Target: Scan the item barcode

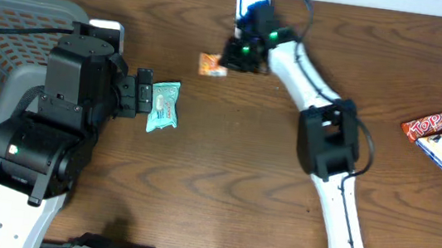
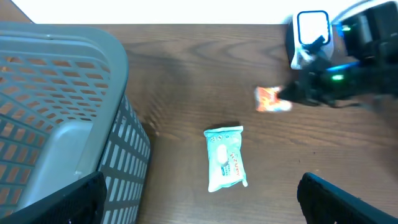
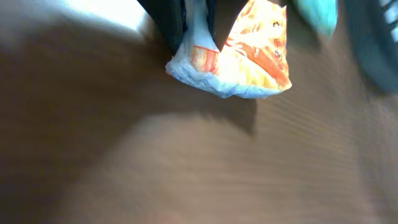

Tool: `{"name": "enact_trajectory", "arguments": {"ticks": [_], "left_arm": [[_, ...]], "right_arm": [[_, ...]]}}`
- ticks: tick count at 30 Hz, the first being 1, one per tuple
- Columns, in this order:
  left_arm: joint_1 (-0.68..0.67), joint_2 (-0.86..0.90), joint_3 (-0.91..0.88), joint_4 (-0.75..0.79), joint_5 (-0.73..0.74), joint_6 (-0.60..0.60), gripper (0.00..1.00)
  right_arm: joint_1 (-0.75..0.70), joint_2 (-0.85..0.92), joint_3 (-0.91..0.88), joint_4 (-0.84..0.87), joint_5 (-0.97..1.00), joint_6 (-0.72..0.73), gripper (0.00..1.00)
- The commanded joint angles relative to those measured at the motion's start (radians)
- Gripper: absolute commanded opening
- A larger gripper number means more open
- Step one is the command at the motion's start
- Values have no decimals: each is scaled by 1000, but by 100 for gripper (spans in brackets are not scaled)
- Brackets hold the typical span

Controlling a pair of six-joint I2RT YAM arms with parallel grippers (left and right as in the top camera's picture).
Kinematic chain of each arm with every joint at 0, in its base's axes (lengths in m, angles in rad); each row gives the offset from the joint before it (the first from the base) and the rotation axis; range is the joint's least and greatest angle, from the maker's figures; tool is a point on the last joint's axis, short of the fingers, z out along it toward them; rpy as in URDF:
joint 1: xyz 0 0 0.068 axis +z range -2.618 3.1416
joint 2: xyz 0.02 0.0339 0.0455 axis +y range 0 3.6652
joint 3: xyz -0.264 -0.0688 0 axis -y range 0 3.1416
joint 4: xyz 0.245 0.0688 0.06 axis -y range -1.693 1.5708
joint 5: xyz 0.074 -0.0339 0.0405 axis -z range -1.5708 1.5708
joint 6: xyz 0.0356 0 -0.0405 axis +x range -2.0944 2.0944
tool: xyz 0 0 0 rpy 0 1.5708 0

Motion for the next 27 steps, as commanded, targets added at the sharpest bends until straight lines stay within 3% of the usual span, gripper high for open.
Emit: {"name": "enact_trajectory", "arguments": {"ticks": [1, 8, 11, 16, 27], "left_arm": [[5, 2, 0, 0, -9, 2, 98], [5, 2, 0, 0, -9, 2, 98], [5, 2, 0, 0, -9, 2, 98], [5, 2, 0, 0, -9, 2, 98], [5, 2, 0, 0, -9, 2, 98]], "right_arm": [[-91, -62, -28, -135, -144, -10, 1], [-222, -196, -28, -655, -219, -12, 1], [-282, -225, -28, -893, -217, -109, 1], [-302, -255, -66, -897, -220, -323, 1], [-258, -685, -608, -897, -159, -360, 2]]}}
